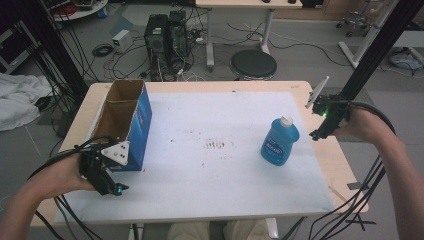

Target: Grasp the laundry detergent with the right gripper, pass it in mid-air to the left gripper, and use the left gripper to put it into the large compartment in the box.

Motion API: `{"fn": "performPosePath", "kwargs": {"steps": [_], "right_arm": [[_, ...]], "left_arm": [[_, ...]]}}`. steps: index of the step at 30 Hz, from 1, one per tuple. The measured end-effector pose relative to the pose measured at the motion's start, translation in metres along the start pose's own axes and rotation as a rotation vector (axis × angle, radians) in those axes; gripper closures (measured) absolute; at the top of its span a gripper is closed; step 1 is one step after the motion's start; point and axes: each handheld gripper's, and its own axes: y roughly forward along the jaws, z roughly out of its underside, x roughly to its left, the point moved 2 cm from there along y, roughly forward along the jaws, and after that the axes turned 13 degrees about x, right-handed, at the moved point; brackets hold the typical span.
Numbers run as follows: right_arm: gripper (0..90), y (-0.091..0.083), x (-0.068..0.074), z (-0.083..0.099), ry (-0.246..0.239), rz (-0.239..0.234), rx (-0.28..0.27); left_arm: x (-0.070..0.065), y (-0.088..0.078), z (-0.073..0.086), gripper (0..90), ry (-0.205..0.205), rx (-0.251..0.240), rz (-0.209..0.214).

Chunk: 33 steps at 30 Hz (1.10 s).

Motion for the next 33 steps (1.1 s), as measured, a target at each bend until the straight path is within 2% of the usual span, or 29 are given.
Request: {"fn": "performPosePath", "kwargs": {"steps": [2, 3, 4, 7, 13, 17, 25, 30, 33], "right_arm": [[13.5, 0.003, 0.008, 0.003, 0.013, -0.029, -0.039], [13.5, 0.003, 0.008, 0.003, 0.013, -0.029, -0.039], [13.5, 0.007, 0.016, 0.004, 0.028, -0.038, -0.058], [13.5, 0.012, 0.026, 0.003, 0.044, -0.048, -0.076], [13.5, 0.02, 0.042, 0.002, 0.104, -0.097, -0.189], [13.5, 0.027, 0.05, -0.001, 0.133, -0.108, -0.218], [13.5, 0.038, 0.061, -0.008, 0.195, -0.126, -0.31], [13.5, 0.043, 0.066, -0.01, 0.203, -0.123, -0.348], [13.5, 0.049, 0.07, -0.012, 0.227, -0.123, -0.378]], "left_arm": [[0.0, 0.001, 0.0, 22.9, 0.003, 0.001, 0.003], [0.0, 0.001, 0.0, 22.9, 0.003, 0.001, 0.003], [-0.001, 0.001, -0.001, 22.9, 0.0, -0.001, 0.003], [-0.001, 0.0, -0.002, 22.9, 0.005, -0.003, 0.001], [-0.002, 0.001, -0.001, 22.9, 0.004, -0.003, 0.004], [-0.003, 0.002, 0.0, 22.9, -0.002, -0.006, 0.006], [-0.003, 0.004, 0.001, 22.9, -0.008, -0.012, 0.005], [-0.003, 0.005, 0.003, 22.9, -0.009, -0.011, 0.006], [-0.003, 0.005, 0.003, 22.9, -0.012, -0.015, 0.0]]}}
